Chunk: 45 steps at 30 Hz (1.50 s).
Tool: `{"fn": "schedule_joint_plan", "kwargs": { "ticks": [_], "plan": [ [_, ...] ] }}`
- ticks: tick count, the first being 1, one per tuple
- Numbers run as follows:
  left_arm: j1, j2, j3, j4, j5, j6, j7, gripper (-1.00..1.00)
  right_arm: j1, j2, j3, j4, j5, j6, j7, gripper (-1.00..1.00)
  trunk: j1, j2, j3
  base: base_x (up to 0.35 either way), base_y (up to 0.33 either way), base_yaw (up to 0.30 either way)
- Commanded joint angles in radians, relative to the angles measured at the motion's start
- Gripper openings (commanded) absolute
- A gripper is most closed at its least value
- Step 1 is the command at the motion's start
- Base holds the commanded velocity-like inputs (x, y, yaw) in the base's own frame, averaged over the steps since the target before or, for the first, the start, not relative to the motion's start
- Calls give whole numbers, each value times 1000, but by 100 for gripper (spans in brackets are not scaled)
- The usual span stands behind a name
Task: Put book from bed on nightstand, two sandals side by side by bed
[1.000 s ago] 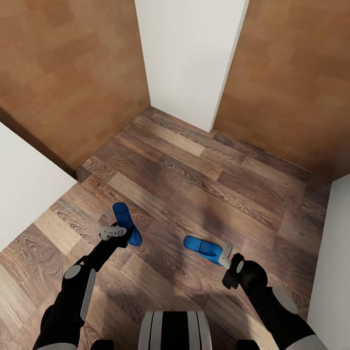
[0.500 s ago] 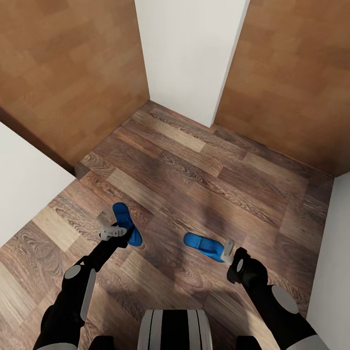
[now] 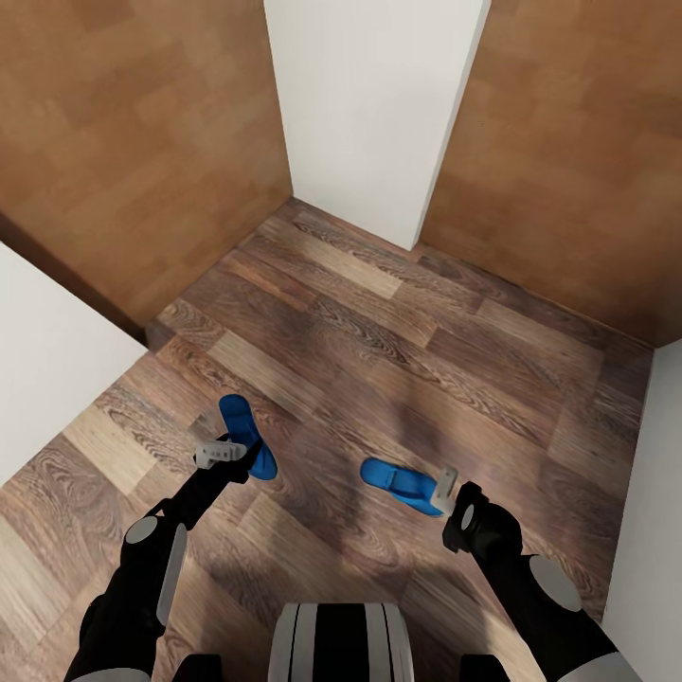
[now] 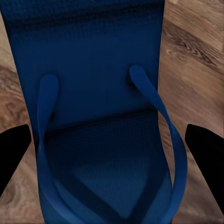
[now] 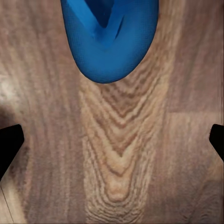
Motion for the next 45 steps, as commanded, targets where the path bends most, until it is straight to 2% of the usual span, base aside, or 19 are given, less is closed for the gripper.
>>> {"fn": "schedule_joint_plan", "kwargs": {
  "ticks": [1,45],
  "plan": [
    [-1,-2,4,-2,-8,4,-8,-100,-1,-1,2,-1,11,3,9,100,0,0,-1,99,61,0],
    [-1,-2,3,-2,-8,2,-7,-100,-1,1,4,4,11,3,9,100,0,0,-1,55,65,0]
  ]
}}
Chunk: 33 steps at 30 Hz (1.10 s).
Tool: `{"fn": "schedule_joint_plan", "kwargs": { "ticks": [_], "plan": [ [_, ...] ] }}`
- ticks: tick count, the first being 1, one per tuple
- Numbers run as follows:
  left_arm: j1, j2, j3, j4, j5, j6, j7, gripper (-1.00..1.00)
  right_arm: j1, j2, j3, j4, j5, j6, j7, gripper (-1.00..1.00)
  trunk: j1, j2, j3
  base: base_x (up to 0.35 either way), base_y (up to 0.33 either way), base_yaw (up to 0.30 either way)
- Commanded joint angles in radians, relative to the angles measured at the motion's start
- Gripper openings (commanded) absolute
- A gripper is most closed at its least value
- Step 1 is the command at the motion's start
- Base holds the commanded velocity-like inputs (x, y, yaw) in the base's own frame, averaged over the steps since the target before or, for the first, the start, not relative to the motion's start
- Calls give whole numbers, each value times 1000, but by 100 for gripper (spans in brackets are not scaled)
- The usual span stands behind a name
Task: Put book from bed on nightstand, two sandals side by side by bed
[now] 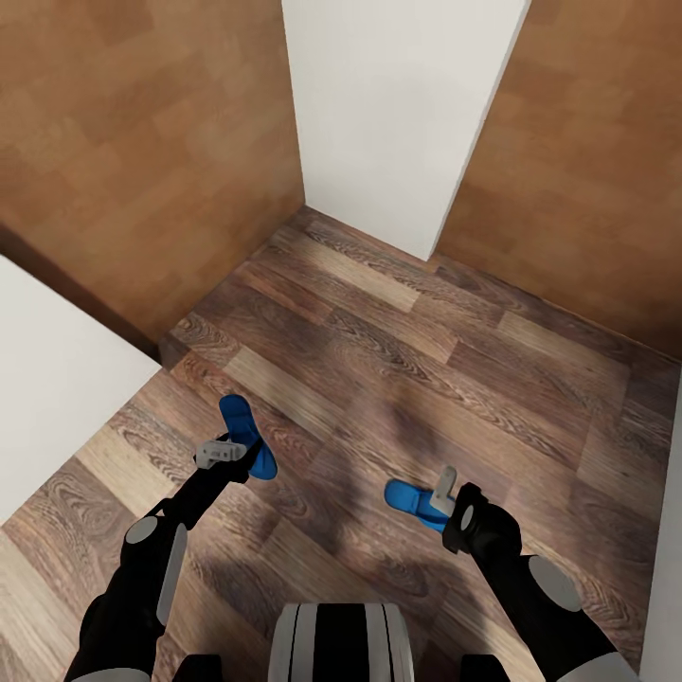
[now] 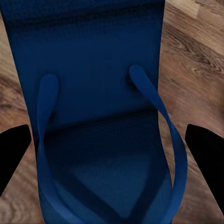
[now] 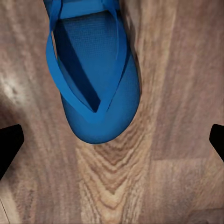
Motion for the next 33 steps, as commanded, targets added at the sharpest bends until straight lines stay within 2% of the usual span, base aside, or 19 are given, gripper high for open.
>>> {"fn": "schedule_joint_plan", "kwargs": {
  "ticks": [1,15,28,33],
  "plan": [
    [-1,-2,4,-2,-8,4,-8,-100,-1,-1,2,-1,10,3,9,100,0,0,-1,1,4,0],
    [-1,-2,4,-2,-8,5,-7,-100,-1,-1,2,-1,12,3,9,100,0,0,-1,0,44,0],
    [-1,-2,4,-2,-8,7,-7,-100,-1,-1,2,0,12,3,10,100,6,-3,-51,0,0,0],
    [-1,-2,4,-2,-8,7,-7,-100,-1,-1,2,0,12,3,11,100,6,-3,-51,0,0,0]
  ]
}}
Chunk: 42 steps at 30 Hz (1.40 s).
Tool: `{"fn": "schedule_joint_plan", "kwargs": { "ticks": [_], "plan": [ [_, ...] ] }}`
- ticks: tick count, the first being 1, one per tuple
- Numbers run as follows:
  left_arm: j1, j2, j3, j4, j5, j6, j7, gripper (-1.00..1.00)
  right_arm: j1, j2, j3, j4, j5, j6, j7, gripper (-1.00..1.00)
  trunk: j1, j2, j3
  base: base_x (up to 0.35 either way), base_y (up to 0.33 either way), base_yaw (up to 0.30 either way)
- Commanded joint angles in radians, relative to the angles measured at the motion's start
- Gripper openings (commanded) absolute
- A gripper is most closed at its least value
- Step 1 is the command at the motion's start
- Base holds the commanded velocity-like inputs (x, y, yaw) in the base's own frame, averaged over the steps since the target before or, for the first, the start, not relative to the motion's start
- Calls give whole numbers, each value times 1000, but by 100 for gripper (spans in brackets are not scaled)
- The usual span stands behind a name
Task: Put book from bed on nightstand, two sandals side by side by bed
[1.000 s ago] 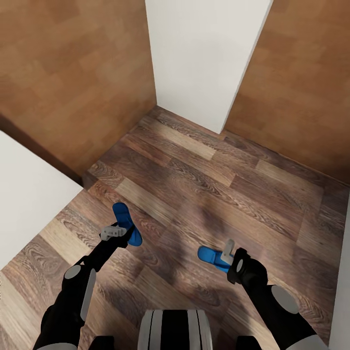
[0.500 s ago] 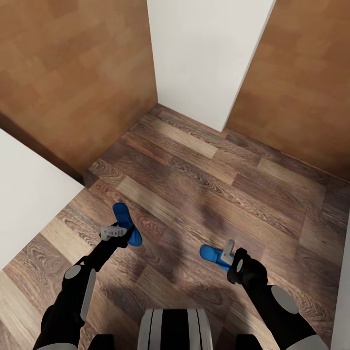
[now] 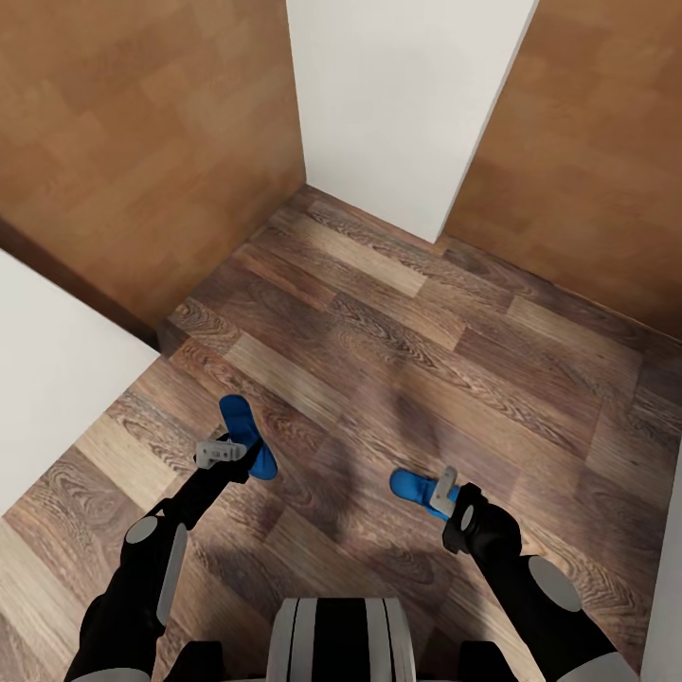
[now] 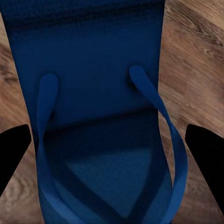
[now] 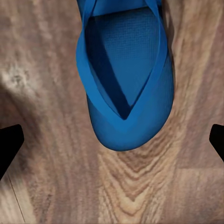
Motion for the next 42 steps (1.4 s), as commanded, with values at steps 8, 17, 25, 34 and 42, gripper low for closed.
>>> {"fn": "schedule_joint_plan", "kwargs": {
  "ticks": [8,17,25,34,42],
  "plan": [
    [-1,-1,4,-2,-8,4,-8,-100,-1,-1,3,-1,11,3,9,100,0,0,-1,111,0,0],
    [-1,-1,4,-2,-8,3,-8,-100,-1,-2,3,-1,11,3,9,100,0,0,-1,15,0,0],
    [-1,-1,4,-2,-8,5,-8,-100,-1,-2,3,-1,11,3,9,100,2,-1,-20,0,0,0],
    [-1,-1,4,13,-8,3,-8,-100,-1,-1,3,-1,11,3,9,100,4,-3,-39,0,0,0],
    [-1,-1,3,16,-8,4,-8,-100,-1,-1,3,-1,11,3,9,100,4,-3,-39,104,0,0]
  ]
}}
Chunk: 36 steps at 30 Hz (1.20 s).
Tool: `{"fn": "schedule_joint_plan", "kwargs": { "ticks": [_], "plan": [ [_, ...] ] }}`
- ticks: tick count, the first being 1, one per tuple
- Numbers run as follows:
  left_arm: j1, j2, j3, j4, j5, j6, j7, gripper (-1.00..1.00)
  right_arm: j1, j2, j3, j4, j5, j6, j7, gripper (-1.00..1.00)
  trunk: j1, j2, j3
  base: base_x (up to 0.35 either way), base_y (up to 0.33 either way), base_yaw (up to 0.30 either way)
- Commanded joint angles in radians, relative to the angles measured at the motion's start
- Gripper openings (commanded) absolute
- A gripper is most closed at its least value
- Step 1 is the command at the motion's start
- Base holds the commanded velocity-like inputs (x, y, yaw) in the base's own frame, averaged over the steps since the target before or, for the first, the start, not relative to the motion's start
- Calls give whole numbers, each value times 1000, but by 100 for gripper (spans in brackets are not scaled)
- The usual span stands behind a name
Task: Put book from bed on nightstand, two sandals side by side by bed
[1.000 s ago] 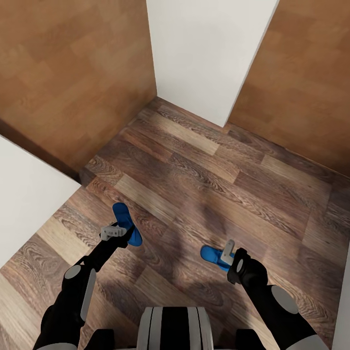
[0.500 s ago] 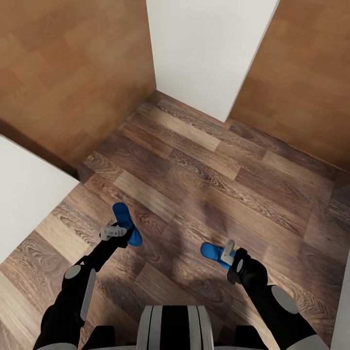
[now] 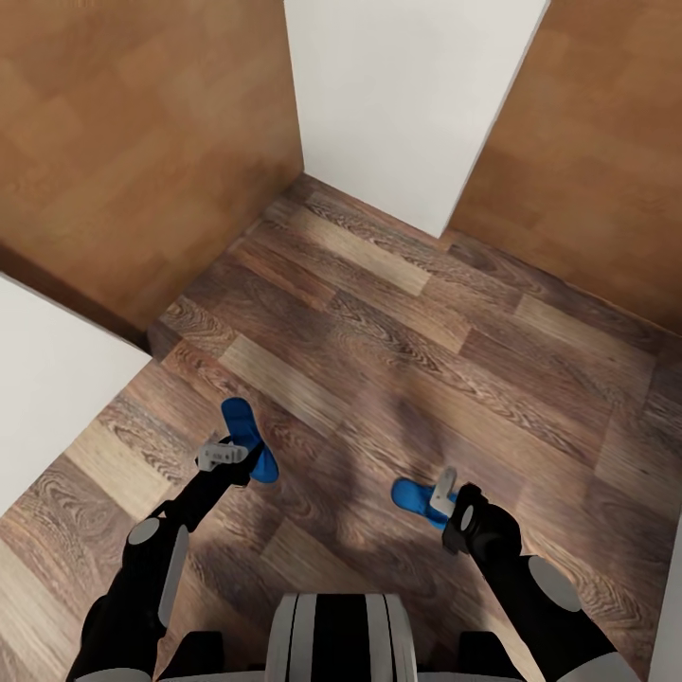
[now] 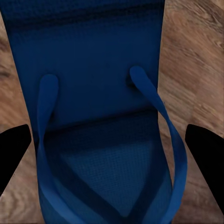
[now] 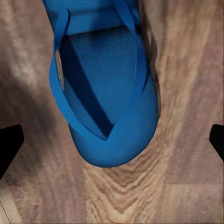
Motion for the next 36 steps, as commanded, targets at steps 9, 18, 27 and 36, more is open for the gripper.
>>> {"fn": "schedule_joint_plan", "kwargs": {
  "ticks": [9,18,27,36],
  "plan": [
    [-1,-2,2,-1,-8,4,-8,-100,-1,-1,3,-1,11,3,9,100,0,0,-1,40,0,0],
    [-1,-2,2,0,-8,4,-8,-100,-1,-1,2,-1,11,3,9,100,3,-1,-20,0,0,0],
    [-1,-2,2,0,-8,4,-8,-100,-1,-2,2,-3,11,3,9,100,6,-3,-47,0,0,0],
    [-1,-2,2,0,-8,4,-8,-100,-1,-2,2,-3,11,3,9,100,7,-4,-59,0,0,0]
  ]
}}
